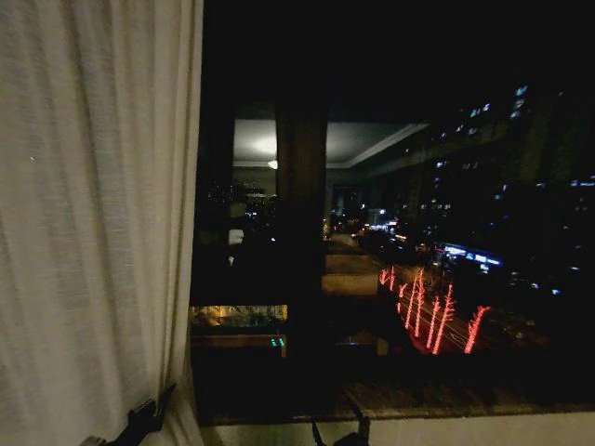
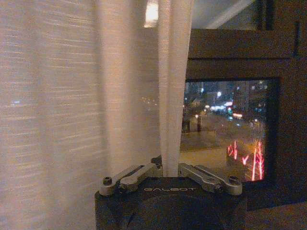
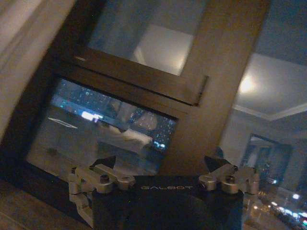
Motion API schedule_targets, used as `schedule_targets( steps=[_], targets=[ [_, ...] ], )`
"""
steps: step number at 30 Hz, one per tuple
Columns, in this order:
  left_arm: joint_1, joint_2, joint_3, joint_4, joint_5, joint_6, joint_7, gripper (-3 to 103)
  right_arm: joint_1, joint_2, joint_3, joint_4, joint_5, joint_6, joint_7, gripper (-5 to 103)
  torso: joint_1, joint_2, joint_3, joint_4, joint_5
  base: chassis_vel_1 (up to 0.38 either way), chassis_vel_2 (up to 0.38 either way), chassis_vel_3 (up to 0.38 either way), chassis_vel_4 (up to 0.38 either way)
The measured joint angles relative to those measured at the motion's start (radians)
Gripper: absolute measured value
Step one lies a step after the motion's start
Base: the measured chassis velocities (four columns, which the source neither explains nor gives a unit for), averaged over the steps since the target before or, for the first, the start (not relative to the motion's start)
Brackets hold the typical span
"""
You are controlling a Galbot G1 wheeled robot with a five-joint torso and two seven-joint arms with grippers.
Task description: Open the curtains by pulling them apart, changing their state from closed to fully open.
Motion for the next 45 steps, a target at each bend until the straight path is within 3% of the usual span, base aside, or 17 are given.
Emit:
schedule_targets(
  steps=[13, 45],
  targets=[
    [0.025, -0.040, -0.019, -0.025, 0.025, 0.001, -0.003, 0, -0.014, 0.000, -0.023, 0.019, 0.007, 0.005, -0.001, 100, 0.000, 0.000, 0.000, -0.0001, -0.0004, 0.340, 0.342, -0.354, -0.339],
    [0.113, -0.065, -0.100, -0.059, 0.022, -0.031, 0.010, 0, 0.011, 0.000, -0.032, -0.009, 0.029, 0.002, 0.006, 100, 0.000, 0.000, 0.000, -0.0001, 0.0002, 0.353, 0.348, -0.351, -0.358]
  ],
)
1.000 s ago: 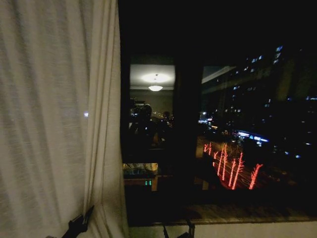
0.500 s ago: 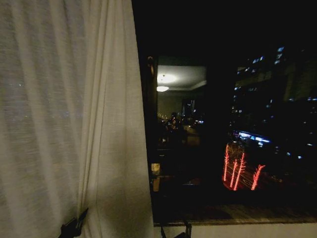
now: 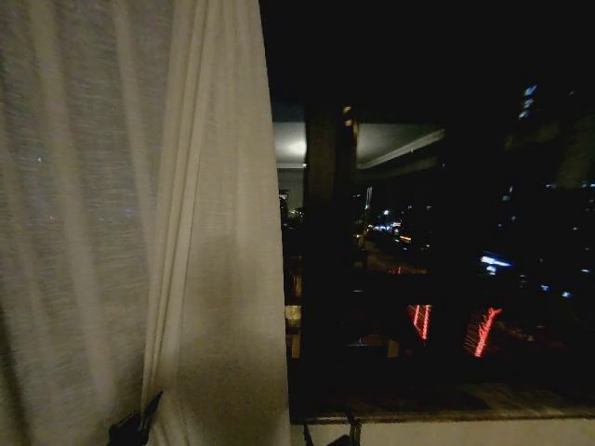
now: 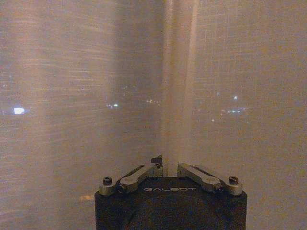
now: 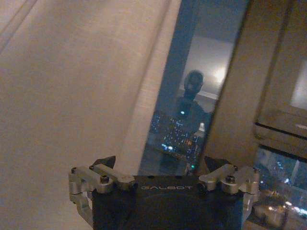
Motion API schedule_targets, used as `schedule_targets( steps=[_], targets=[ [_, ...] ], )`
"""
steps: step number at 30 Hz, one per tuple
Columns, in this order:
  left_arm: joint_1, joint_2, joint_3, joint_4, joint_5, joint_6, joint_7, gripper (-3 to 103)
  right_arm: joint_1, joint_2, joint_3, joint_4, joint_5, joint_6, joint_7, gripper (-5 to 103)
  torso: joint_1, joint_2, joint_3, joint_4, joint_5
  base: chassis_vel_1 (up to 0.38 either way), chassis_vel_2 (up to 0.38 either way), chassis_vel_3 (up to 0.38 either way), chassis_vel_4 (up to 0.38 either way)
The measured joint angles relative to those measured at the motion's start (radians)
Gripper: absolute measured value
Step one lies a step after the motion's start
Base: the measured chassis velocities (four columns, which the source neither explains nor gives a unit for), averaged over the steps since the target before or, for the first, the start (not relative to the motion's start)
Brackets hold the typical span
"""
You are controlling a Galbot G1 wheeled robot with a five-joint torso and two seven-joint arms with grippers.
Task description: Open the curtains by pulling them apart, changing their state from closed to fully open.
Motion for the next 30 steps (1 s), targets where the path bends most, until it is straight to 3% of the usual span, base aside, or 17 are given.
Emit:
schedule_targets(
  steps=[7, 20, 25, 30],
  targets=[
    [0.014, 0.002, -0.022, 0.000, -0.006, -0.004, 0.017, 0, -0.003, 0.000, -0.008, -0.002, -0.001, 0.001, -0.001, 100, 0.000, 0.000, 0.000, 0.0003, -0.0004, 0.173, 0.191, -0.173, -0.182],
    [0.017, -0.020, -0.031, 0.000, -0.008, -0.020, 0.002, 0, -0.003, 0.000, -0.009, -0.015, -0.008, 0.018, -0.006, 100, 0.000, 0.000, 0.000, 0.0001, -0.0005, 0.012, 0.015, -0.011, -0.014],
    [0.002, -0.049, -0.128, -0.013, -0.058, 0.009, -0.036, 0, 0.003, 0.000, -0.007, -0.021, -0.009, 0.019, -0.006, 100, 0.000, 0.000, 0.000, 0.0000, -0.0002, 0.000, 0.000, 0.000, 0.000],
    [0.008, -0.033, -0.203, -0.002, -0.108, 0.018, -0.030, 0, 0.019, 0.000, 0.000, -0.033, 0.004, 0.013, -0.007, 100, 0.000, 0.000, 0.000, 0.0000, -0.0002, 0.000, 0.000, 0.000, 0.000]
  ],
)
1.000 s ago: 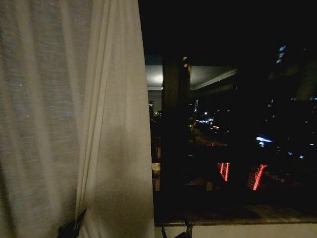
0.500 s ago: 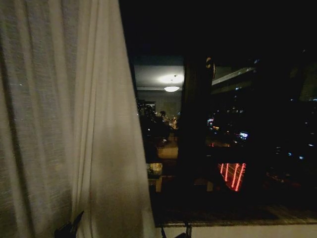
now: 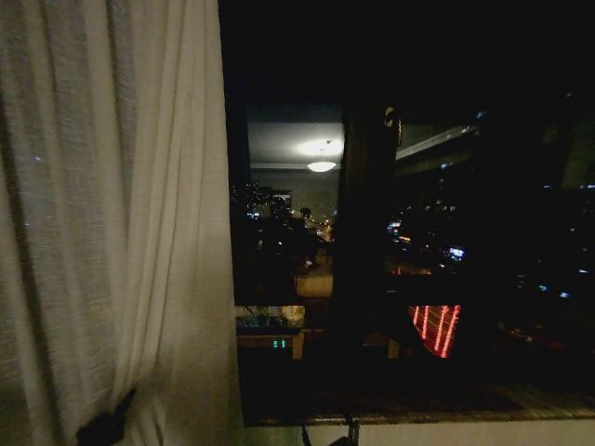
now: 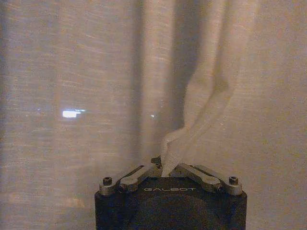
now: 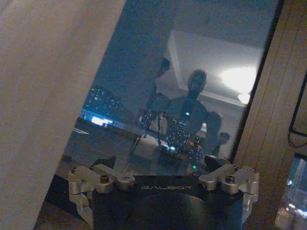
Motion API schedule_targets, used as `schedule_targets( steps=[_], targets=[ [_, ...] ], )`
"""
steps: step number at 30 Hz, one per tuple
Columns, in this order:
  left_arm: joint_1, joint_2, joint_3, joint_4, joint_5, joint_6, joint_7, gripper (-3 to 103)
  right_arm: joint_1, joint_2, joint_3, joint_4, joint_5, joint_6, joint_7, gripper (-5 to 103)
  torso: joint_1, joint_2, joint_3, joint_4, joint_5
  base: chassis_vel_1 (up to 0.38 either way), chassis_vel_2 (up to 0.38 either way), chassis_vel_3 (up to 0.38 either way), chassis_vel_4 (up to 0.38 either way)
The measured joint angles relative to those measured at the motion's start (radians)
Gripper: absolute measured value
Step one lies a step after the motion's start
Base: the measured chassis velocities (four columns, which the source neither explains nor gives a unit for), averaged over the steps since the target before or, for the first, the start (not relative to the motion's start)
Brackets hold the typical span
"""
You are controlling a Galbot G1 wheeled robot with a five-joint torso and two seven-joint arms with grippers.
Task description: Open the curtains by pulling them apart, changing their state from closed to fully open.
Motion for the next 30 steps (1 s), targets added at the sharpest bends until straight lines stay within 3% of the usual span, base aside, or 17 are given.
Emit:
schedule_targets(
  steps=[5, 8, 14, 17, 18, 21, 30],
  targets=[
    [0.031, 0.019, -0.044, 0.008, -0.032, -0.004, 0.026, 0, 0.082, 0.000, 0.042, -0.054, 0.081, -0.051, 0.003, 100, 0.000, 0.000, 0.000, 0.0005, 0.0001, 0.000, 0.000, 0.000, 0.000],
    [0.043, 0.027, -0.047, 0.013, -0.039, -0.011, 0.041, 0, 0.194, 0.000, 0.149, -0.139, 0.188, -0.118, 0.032, 100, 0.000, 0.000, 0.000, -0.0002, 0.0003, 0.000, 0.000, 0.000, 0.000],
    [0.049, 0.032, -0.047, 0.020, -0.039, -0.017, 0.052, 0, 0.332, 0.000, 0.287, -0.252, 0.300, -0.173, 0.039, 100, 0.000, 0.000, 0.000, 0.0002, 0.0001, 0.000, 0.000, 0.000, 0.000],
    [0.050, 0.037, -0.045, 0.023, -0.037, -0.017, 0.054, 0, 0.424, 0.000, 0.386, -0.323, 0.403, -0.256, -0.063, 100, 0.000, 0.000, 0.000, 0.0000, 0.0000, 0.000, 0.000, 0.000, 0.000],
    [0.050, 0.037, -0.045, 0.023, -0.037, -0.017, 0.054, 0, 0.424, 0.000, 0.386, -0.323, 0.403, -0.256, -0.063, 100, 0.000, 0.000, 0.000, 0.0000, 0.0000, 0.000, 0.000, 0.000, 0.000],
    [0.048, 0.044, -0.040, 0.028, -0.037, -0.016, 0.055, 0, 0.468, 0.000, 0.424, -0.372, 0.528, -0.312, -0.209, 100, 0.000, 0.000, 0.000, 0.0000, 0.0004, 0.000, 0.000, 0.000, 0.000],
    [0.032, 0.035, -0.032, 0.035, -0.036, -0.003, 0.051, 0, 0.414, 0.000, 0.417, -0.348, 0.637, -0.312, -0.233, 100, 0.000, 0.000, 0.000, -0.0003, 0.0001, 0.000, 0.000, 0.000, 0.000]
  ],
)
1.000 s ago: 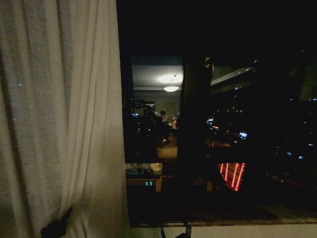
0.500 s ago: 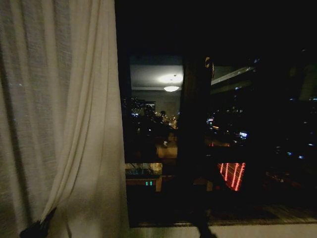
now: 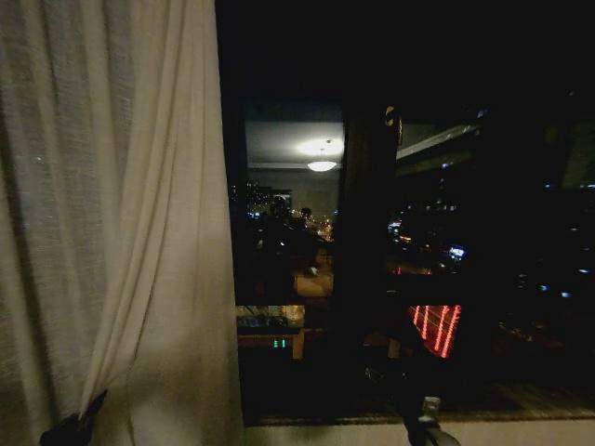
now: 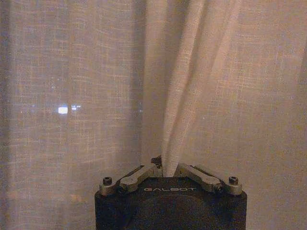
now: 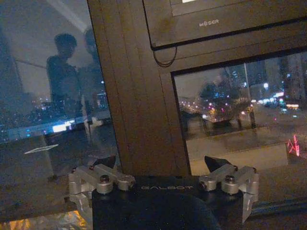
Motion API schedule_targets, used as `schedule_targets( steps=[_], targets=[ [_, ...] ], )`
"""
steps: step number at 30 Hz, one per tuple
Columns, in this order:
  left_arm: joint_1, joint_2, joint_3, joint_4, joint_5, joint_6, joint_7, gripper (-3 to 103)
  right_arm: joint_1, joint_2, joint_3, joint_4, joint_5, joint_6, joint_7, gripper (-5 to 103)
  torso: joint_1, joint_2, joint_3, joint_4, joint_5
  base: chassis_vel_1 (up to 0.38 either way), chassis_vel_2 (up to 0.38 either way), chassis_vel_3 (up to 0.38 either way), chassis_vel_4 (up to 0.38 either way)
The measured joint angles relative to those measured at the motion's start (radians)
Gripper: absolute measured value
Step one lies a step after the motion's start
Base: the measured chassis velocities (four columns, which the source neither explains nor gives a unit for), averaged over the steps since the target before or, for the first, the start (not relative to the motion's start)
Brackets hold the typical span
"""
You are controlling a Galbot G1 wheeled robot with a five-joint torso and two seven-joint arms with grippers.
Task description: Open the curtains by pulling them apart, changing their state from closed to fully open.
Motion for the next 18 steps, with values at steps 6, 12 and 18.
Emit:
schedule_targets(
  steps=[6, 12, 18],
  targets=[
    [0.000, -0.006, -0.022, -0.004, -0.008, 0.015, -0.005, 0, -0.072, 0.000, -0.019, 0.055, -0.008, 0.016, 0.024, 100, 0.000, 0.000, 0.000, 0.0005, 0.0000, 0.000, 0.000, 0.000, 0.000],
    [0.014, -0.004, -0.053, -0.006, -0.018, 0.017, -0.004, 0, -0.129, 0.000, 0.011, 0.106, -0.003, 0.020, 0.050, 100, 0.000, 0.000, 0.000, 0.0004, 0.0000, 0.000, 0.000, 0.000, 0.000],
    [0.016, -0.012, -0.075, 0.002, -0.020, 0.017, -0.004, 0, -0.240, 0.000, 0.032, 0.219, 0.066, 0.059, 0.106, 100, 0.000, 0.000, 0.000, 0.0002, 0.0000, 0.000, 0.000, 0.000, 0.000]
  ],
)
